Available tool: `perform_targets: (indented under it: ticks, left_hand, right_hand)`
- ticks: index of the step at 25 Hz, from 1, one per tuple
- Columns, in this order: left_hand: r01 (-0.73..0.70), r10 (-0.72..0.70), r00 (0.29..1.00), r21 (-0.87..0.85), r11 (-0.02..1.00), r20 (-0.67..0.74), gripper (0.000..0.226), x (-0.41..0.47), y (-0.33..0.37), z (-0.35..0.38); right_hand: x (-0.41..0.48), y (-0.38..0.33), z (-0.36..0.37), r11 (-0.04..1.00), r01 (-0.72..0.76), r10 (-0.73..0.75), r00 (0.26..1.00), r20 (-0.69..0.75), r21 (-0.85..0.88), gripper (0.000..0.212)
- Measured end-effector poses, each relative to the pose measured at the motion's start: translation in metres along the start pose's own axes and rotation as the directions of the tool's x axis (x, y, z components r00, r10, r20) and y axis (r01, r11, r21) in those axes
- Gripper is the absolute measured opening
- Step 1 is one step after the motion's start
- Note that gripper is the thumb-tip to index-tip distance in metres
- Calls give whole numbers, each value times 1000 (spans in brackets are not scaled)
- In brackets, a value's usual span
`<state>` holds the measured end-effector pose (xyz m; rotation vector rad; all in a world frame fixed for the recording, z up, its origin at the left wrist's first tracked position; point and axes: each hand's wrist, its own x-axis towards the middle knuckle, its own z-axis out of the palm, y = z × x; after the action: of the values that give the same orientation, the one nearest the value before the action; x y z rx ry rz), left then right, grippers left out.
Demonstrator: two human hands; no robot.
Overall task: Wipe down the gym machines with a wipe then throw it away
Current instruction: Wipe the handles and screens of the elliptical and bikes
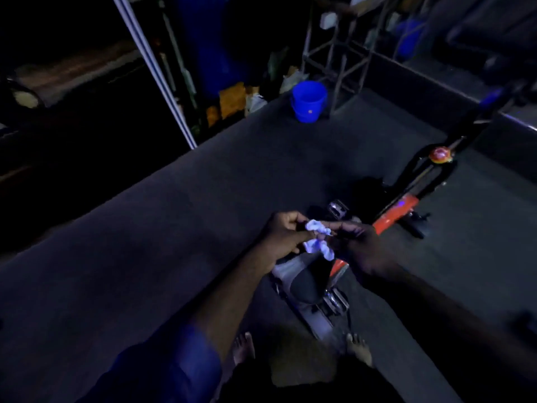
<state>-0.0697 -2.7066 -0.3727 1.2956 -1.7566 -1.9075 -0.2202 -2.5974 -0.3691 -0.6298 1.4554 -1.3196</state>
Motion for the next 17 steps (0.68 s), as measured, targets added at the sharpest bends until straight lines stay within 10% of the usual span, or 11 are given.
perform_targets:
  ticks: [7,13,17]
  left_hand:
    - [-203,142,978,564,800,151,21,46,-46,-4]
    - [-295,-61,922,795,530,383,63,70,-74,-3]
    - [-330,-26,920,806,491,392,63,75,-73,-4]
  right_hand:
    - [-58,66,17,825,-337,-69,736,-673,-453,16]
    - [-59,126,66,634,5,-484,782,-392,-774,31]
    - [-68,130,79,586,49,-487,819,-303,-809,21]
